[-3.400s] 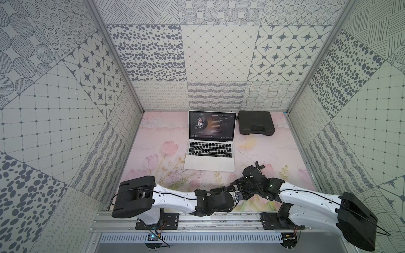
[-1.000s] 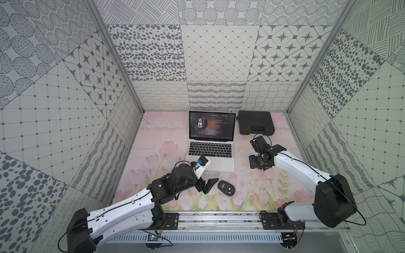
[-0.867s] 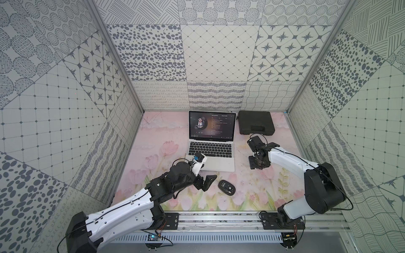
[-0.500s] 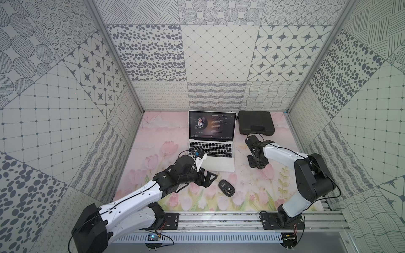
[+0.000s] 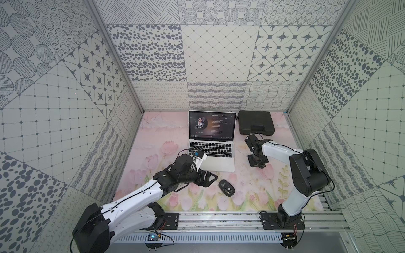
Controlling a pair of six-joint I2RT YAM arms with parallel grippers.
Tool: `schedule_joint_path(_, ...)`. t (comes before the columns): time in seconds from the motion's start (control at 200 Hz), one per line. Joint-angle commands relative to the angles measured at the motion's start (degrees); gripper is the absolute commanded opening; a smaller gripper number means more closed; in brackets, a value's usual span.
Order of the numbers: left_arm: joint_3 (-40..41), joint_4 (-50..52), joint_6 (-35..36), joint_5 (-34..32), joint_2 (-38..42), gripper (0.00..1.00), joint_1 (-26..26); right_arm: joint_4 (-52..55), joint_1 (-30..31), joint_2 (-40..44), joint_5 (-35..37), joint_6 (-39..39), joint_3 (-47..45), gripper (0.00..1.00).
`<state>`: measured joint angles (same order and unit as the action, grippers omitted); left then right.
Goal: Remove the wireless mouse receiver from the laptop
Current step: Pick up the lid from the center of the board.
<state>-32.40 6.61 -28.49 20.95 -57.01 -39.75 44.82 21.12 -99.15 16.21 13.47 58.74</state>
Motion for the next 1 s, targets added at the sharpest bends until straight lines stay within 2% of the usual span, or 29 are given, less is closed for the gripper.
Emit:
schedule_joint_path(0.0,0.2,-0.4,-0.7,2.5,-0.2,1.0,0.4,-0.6,-0.5,-0.8,-1.5,0.4,0.2,0.02)
schedule_joint_path(0.15,0.2,-0.1,-0.7,2.2,-0.5,1.0,0.6,0.2,-0.6,1.9,-3.3,1.5,0.0,0.0)
schedule_joint_path(0.28,-0.2,-0.5,-0.4,2.0,-0.2,1.0,0.6,3.3,-0.6,8.6,-9.3,3.0,1.8,0.0)
schedule_joint_path(0.38,-0.6,-1.3,0.4,1.2,0.4,1.0,0.7,3.6,-0.6,16.0,-20.0,4.9,3.1,0.0)
schedule_joint_path(0.49,-1.1,-5.0,-0.1,4.4,0.7,1.0,1.9,-0.2,-1.0,22.8,-37.8,8.0,4.0,0.0)
schedule_joint_path(0.61,-4.7,-7.8,-1.8,15.1,-2.6,1.0,5.1,-10.1,-1.0,27.6,-54.9,15.1,2.1,0.0)
schedule_joint_path(0.725,-7.1,-10.8,-3.2,21.5,-3.4,1.0,6.0,-23.2,-1.0,30.9,-65.1,24.4,-1.2,0.0)
schedule_joint_path(0.855,-7.3,-18.3,-8.0,26.2,-1.8,1.0,7.9,-41.6,-1.0,34.2,-71.8,38.3,-5.7,0.0)
schedule_joint_path(0.995,-8.0,-27.7,-16.1,32.1,-2.6,0.99,9.9,-59.1,-0.9,36.5,-74.6,51.9,-8.0,0.0)
